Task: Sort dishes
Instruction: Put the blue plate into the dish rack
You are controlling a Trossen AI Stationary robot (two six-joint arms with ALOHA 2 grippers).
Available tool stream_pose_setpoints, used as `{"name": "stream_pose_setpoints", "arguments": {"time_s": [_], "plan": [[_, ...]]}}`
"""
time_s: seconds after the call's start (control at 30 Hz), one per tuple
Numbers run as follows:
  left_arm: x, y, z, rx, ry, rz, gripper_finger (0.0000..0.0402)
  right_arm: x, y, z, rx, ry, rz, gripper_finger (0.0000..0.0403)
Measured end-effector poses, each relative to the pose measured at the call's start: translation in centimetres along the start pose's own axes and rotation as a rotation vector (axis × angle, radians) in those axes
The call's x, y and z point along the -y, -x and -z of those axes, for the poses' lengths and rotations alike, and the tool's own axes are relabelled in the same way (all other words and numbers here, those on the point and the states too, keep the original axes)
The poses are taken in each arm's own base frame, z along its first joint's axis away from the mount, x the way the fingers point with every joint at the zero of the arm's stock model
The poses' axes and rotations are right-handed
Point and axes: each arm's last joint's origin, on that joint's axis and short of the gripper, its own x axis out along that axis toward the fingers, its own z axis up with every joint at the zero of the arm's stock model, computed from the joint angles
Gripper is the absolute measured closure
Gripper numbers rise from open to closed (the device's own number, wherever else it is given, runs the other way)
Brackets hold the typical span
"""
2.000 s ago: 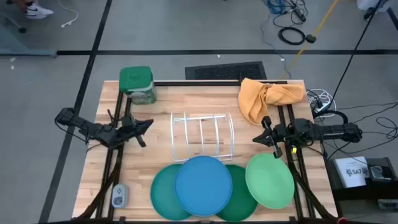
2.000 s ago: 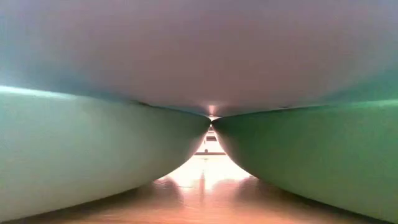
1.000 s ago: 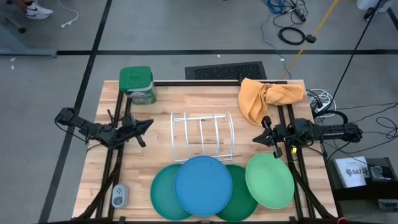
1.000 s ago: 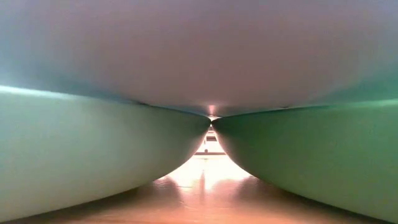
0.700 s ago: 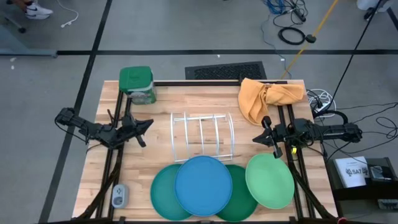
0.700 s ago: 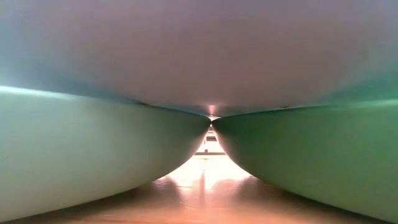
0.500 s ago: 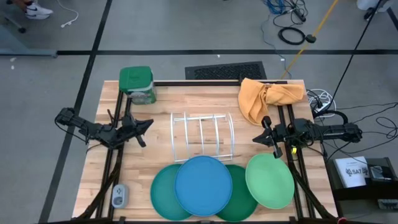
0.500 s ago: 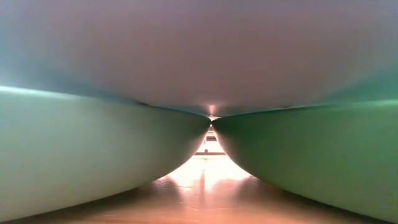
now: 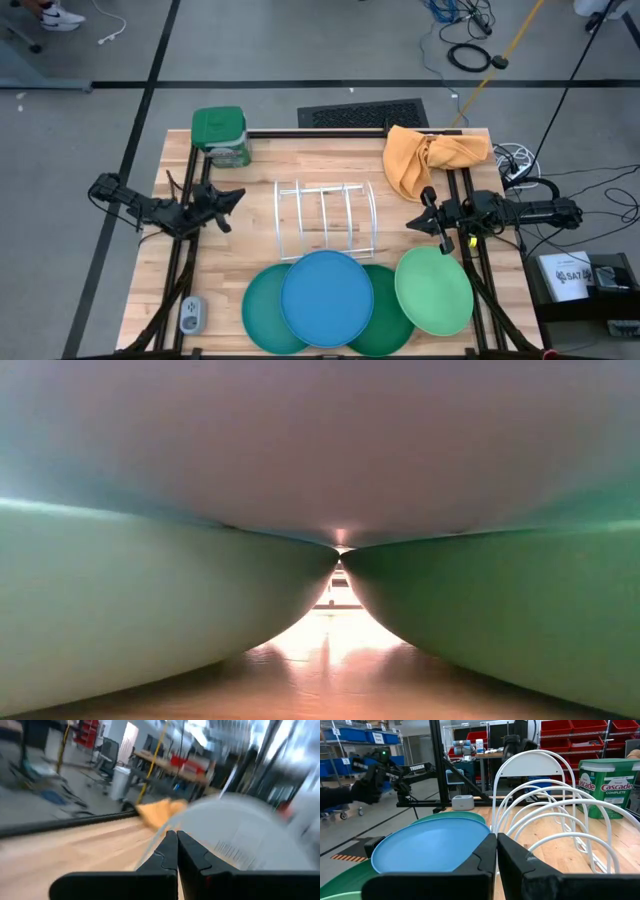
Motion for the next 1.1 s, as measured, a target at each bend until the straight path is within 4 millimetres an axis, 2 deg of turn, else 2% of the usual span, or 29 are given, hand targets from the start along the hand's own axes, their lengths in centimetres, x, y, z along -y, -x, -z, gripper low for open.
{"name": "stream_pose_setpoints", "arguments": {"time_s": [0.13, 0.3, 0.47, 0.63, 0.77, 0.87, 0.97, 1.1], "plan": [[0.4, 0.1, -1.4, 0.091, 0.094, 0.054, 0.0401, 0.0, 0.0, 0.0, 0.001, 0.0, 0.0, 0.0394], [1.3, 0.3, -2.9, 0.163, 0.187, 0.302, 0.0401, 0.0, 0.0, 0.0, 0.0, 0.0, 0.0, 0.0394], [2.3, 0.0, -4.2, 0.155, 0.177, 0.366, 0.0401, 0.0, 0.0, 0.0, 0.001, 0.0, 0.0, 0.0394], [4.4, -1.0, -5.2, 0.116, 0.06, 0.459, 0.04, 0.0, 0.0, 0.0, 0.001, 0.0, 0.0, 0.0394], [6.9, -2.2, -5.3, -0.031, 0.008, 0.569, 0.039, 0.0, 0.0, 0.0, 0.0, 0.0, 0.0, 0.0394], [8.6, -3.3, -4.9, -0.211, -0.045, 0.552, 0.0388, 0.0, 0.0, 0.0, 0.0, 0.0, 0.0, 0.0394], [10.0, -4.1, -3.8, -0.376, -0.072, 0.52, 0.0387, 0.0, 0.0, 0.0, 0.0, 0.0, 0.0, 0.0394], [12.1, -4.3, -2.0, -0.565, -0.09, 0.586, 0.0386, 0.0, 0.0, 0.0, 0.001, 0.0, 0.0, 0.0394]]}}
